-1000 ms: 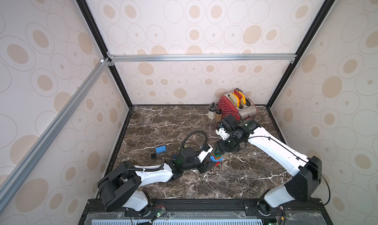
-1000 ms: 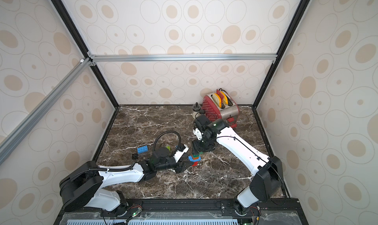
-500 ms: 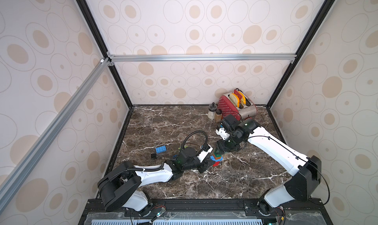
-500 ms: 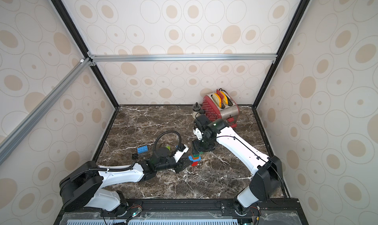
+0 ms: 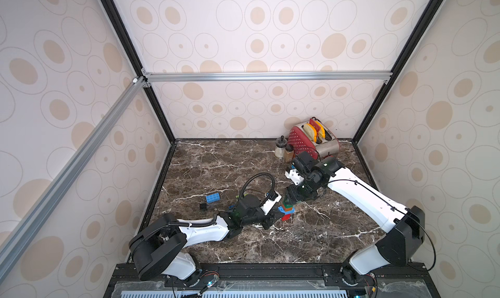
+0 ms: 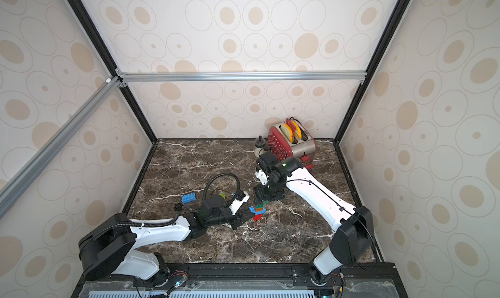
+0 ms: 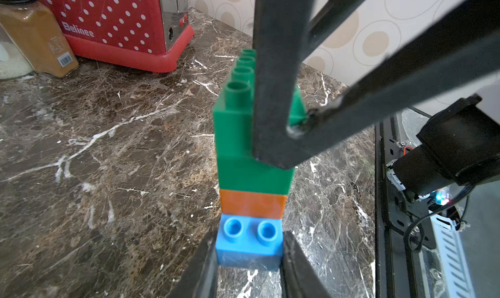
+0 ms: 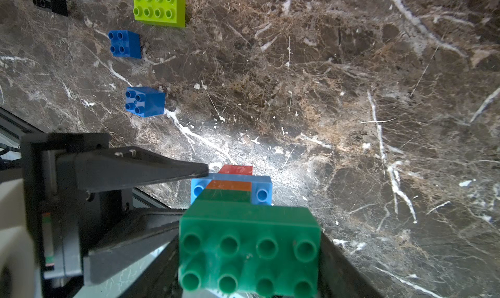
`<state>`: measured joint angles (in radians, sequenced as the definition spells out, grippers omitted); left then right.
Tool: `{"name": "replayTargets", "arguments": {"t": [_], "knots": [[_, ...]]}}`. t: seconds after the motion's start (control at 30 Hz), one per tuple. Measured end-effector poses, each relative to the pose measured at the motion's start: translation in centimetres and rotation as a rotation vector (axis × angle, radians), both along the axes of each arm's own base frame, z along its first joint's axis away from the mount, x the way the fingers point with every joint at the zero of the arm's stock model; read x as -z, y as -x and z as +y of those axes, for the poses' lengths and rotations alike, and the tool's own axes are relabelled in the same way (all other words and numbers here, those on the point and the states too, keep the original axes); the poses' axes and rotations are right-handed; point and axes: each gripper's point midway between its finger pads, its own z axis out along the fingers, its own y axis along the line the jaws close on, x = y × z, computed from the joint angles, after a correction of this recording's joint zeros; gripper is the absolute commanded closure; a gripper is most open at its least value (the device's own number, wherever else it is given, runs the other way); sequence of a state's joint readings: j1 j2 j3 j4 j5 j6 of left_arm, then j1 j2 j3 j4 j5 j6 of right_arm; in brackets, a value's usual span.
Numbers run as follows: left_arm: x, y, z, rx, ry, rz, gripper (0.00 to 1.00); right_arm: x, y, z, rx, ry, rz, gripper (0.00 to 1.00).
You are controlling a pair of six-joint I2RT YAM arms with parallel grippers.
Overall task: Assemble the letter f with lego
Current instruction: Place the lego brick at the center of the board.
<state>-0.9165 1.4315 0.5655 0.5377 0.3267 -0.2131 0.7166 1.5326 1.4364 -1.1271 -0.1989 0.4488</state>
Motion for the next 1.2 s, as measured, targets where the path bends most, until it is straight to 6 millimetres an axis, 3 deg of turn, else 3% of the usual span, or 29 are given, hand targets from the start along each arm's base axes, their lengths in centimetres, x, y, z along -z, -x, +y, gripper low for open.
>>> {"name": "replayTargets", "arguments": {"t": [0.5,0.77,0.87,1.03,1.2], "knots": [[0.0,-0.8,0.5,-0.035,0.000,0.004,0.66,-0.4,-0.2,0.2,-0.004,-0.015,-0.008,0.19],[0.0,-1.3,0.8,-0.054,0.005,0.015,0.66,-1.9,-1.9,-0.4,0.026,-0.034,-0.052,0.14],[0.3,-1.8,1.1,-0.073,0.005,0.033,0.64,-2.5,-3.5,-1.6,0.075,-0.033,-0.080,0.08],[1.3,-2.8,1.3,-0.106,-0.004,0.118,0.63,-3.3,-5.7,-5.5,0.192,-0.014,-0.134,0.00],[1.6,-3.4,-0.1,-0.110,0.016,0.243,0.62,-4.4,-6.1,-9.0,0.287,-0.015,-0.188,0.00]]}}
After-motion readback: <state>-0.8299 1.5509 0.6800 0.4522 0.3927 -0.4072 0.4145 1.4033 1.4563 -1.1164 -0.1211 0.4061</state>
